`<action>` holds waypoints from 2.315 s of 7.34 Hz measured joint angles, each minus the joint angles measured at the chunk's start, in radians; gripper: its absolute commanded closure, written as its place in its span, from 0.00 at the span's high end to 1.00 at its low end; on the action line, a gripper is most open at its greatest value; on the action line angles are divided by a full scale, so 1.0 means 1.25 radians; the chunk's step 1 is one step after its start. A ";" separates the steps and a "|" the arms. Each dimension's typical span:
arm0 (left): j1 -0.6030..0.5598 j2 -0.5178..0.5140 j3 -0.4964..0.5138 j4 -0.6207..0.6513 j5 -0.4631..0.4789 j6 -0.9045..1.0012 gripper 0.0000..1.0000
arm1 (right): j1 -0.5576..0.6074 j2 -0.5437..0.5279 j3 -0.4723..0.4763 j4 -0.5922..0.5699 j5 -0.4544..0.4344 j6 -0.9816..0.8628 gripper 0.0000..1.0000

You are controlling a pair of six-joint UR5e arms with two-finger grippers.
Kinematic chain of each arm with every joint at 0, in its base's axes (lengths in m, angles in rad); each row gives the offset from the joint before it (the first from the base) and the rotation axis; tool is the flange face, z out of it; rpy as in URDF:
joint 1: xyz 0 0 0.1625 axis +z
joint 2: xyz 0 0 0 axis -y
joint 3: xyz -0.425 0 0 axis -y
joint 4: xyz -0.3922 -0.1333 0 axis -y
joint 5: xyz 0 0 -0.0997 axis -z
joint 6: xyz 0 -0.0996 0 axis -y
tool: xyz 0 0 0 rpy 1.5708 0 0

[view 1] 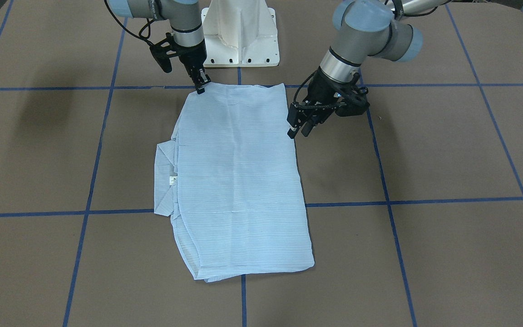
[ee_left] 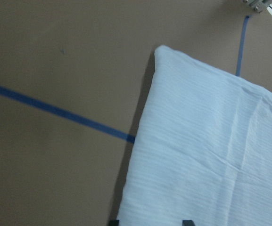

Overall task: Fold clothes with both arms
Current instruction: 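Lower the left gripper to the shirt's near corner beside the right gripper, then grasp the near edge with both grippers and fold it toward the far edge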

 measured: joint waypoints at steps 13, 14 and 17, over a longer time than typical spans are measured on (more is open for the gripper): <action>0.290 0.082 -0.041 0.043 0.173 -0.261 0.00 | -0.002 -0.003 0.002 0.000 0.001 0.001 0.00; 0.292 0.081 -0.041 0.048 0.173 -0.261 0.00 | -0.002 -0.003 0.002 0.000 0.001 0.002 0.00; 0.300 0.082 -0.094 0.055 0.173 -0.289 0.00 | -0.009 -0.010 0.026 -0.001 -0.002 0.015 0.00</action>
